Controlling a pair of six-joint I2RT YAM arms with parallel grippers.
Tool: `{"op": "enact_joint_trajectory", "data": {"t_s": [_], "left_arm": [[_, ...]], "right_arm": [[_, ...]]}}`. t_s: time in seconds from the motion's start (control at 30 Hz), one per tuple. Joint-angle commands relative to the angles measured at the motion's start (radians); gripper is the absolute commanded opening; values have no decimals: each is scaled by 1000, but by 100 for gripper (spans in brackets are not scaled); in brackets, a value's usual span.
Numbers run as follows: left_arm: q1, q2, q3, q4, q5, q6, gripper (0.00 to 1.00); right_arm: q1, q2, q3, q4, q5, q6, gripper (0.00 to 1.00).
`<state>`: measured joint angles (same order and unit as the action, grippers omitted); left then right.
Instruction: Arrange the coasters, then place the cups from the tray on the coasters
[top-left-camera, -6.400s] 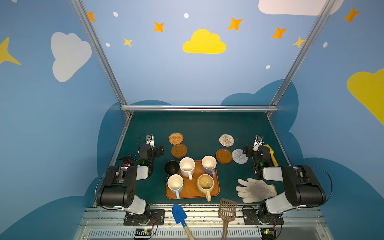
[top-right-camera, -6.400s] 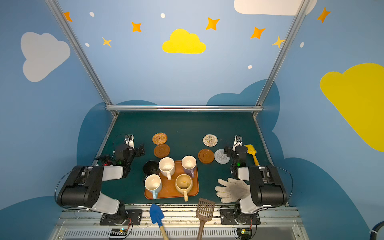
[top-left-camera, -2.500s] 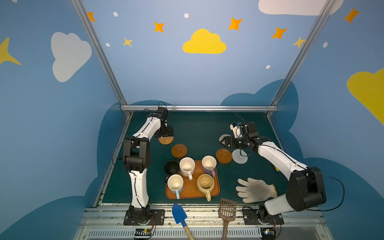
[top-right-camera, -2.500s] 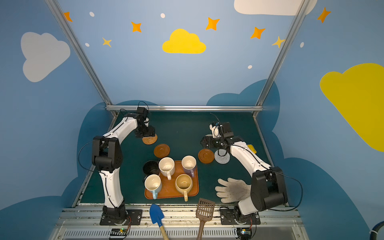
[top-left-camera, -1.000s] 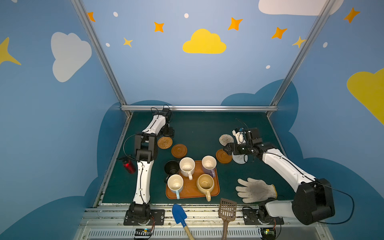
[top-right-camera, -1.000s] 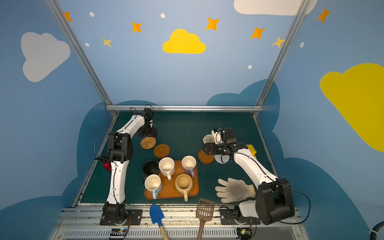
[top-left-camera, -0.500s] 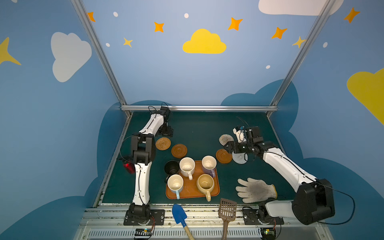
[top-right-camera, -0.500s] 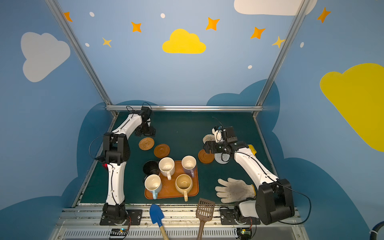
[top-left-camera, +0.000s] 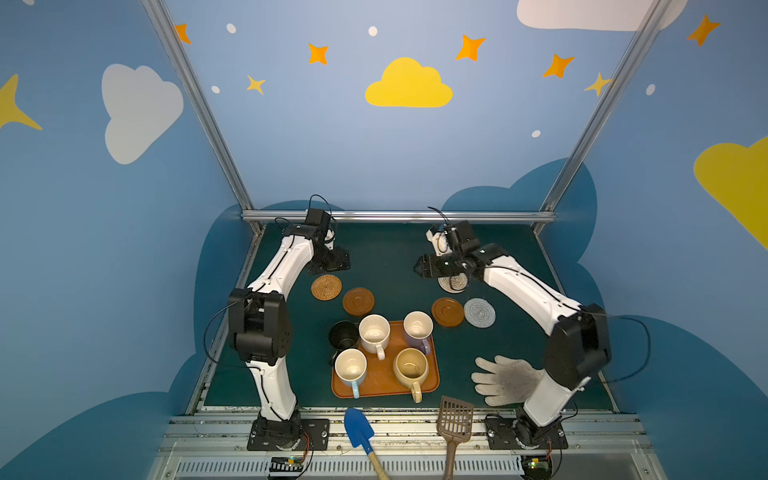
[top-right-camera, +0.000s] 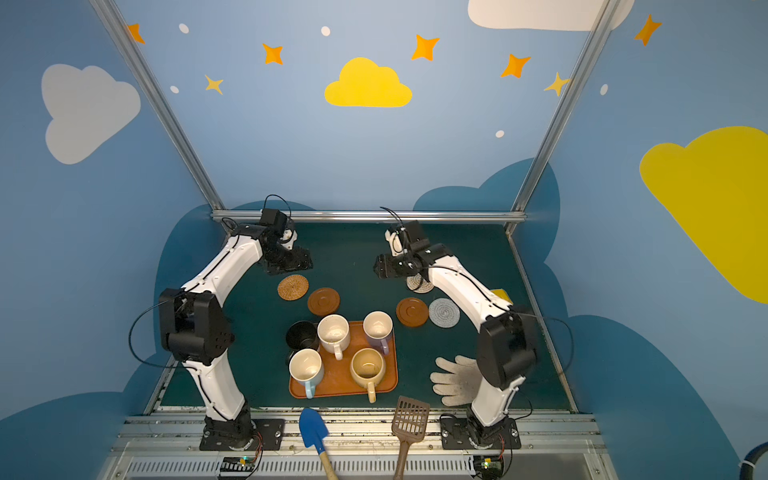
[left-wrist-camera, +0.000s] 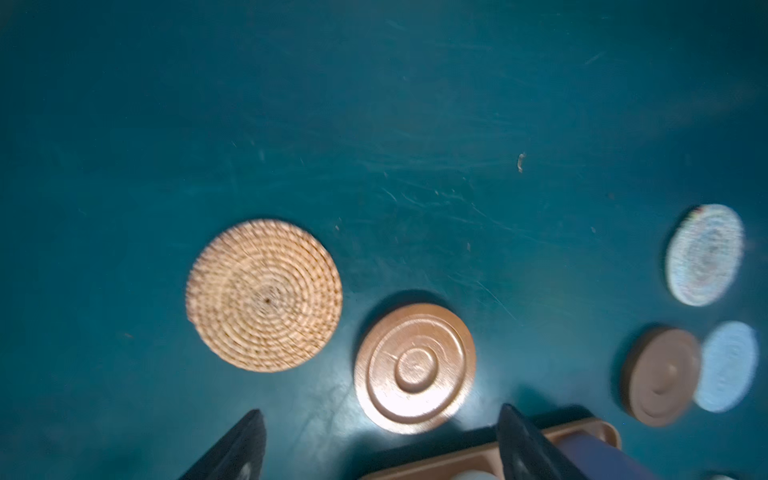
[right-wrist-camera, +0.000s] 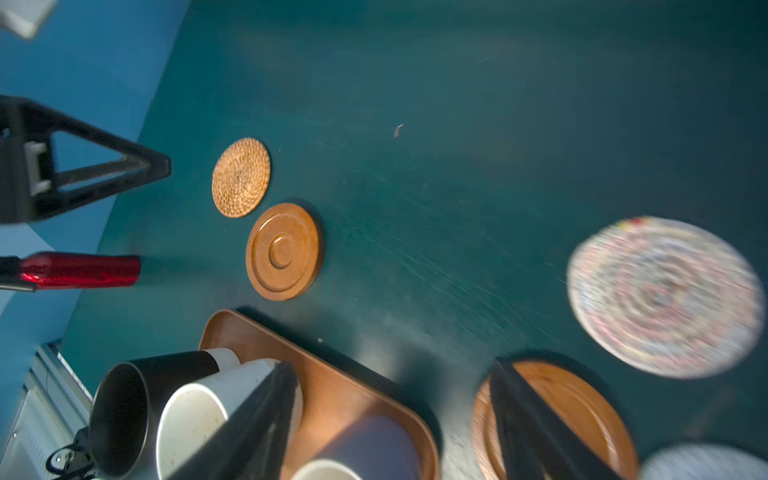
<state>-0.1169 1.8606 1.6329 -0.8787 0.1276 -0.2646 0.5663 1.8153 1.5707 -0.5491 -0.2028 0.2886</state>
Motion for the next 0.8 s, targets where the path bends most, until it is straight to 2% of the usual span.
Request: {"op": "enact_joint_trajectory", "data": {"t_s": [0.0,0.13,0.23,0.33,0.47,0.6,0.77], "left_arm": [[14,-65,-63,82,95,-65,86],[20,-114,-144,118,99,-94,85],[21,-159,-223,176,158,-125,85],[25,-193,-268,195,165,-131,85],[33,-227,-343,283,223,-184,85],[34,-257,-400,355,247,-227,85],[40,-271,-403,340,241,-213,85]], "right_arm": [[68,138,131,-97,-11,0,70],[137,289,290,-148,-13,-20,65],[180,379,379,-177,-11,-32,58],[211,450,433,-177,-32,-44,52],[247,535,508,-195,-39,-77,50],[266,610,591,-240,36,-89,44],[266,671,650,-276,148,-69,43]]}}
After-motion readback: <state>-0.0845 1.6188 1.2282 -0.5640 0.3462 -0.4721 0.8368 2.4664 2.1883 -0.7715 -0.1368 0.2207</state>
